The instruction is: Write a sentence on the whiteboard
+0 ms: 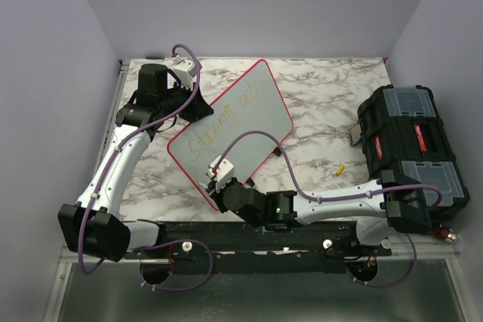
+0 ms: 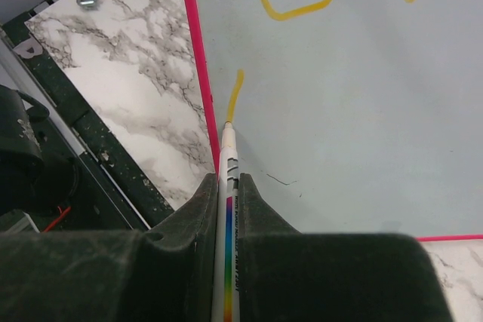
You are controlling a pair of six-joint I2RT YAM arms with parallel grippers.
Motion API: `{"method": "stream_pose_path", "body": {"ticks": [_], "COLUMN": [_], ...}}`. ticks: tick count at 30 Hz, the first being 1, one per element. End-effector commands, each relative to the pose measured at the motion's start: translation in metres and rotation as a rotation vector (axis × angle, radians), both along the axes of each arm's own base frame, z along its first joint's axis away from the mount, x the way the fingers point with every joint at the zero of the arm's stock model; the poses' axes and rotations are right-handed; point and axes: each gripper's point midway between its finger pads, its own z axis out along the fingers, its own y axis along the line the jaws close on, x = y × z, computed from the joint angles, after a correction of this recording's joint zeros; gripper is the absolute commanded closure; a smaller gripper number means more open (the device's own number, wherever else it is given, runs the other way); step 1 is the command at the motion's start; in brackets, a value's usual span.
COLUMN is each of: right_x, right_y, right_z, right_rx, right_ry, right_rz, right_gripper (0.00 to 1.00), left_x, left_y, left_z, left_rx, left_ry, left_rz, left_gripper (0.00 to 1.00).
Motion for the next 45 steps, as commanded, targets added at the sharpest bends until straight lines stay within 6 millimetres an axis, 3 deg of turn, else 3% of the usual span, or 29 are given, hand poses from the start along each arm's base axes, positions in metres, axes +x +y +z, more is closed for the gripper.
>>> {"method": "stream_pose_path", "body": {"ticks": [1,22,32,45], "right_x": [0.012,0.025,0.012,0.004], "right_y": [0.001,-0.007,-0.01,-0.016], "right_z": [0.002,0.011,-0.011,-0.025], "right_rx": [-0.019,-0.021,-0.042,-0.054], "right_ry": [-0.032,-0.073,-0.006,0.044], "right_rz": [-0.058,-0.147,-0.092,-0.071], "right_gripper": [0.99,0.99,0.99,0.99], "left_x": [0.005,0.006,0.006,0.006], "left_y": [0.009,0.008,0.009,0.009], "left_z": [-0.005,-0.007,-0.007,-0.006], "left_rx": [0.072,0.073,0.073,0.073], "left_ry": [-0.024,-0.02,-0.019,-0.02], "left_rz": [0.031,0.03,0.031,0.031], "left_gripper": [1.0,1.0,1.0,1.0]}}
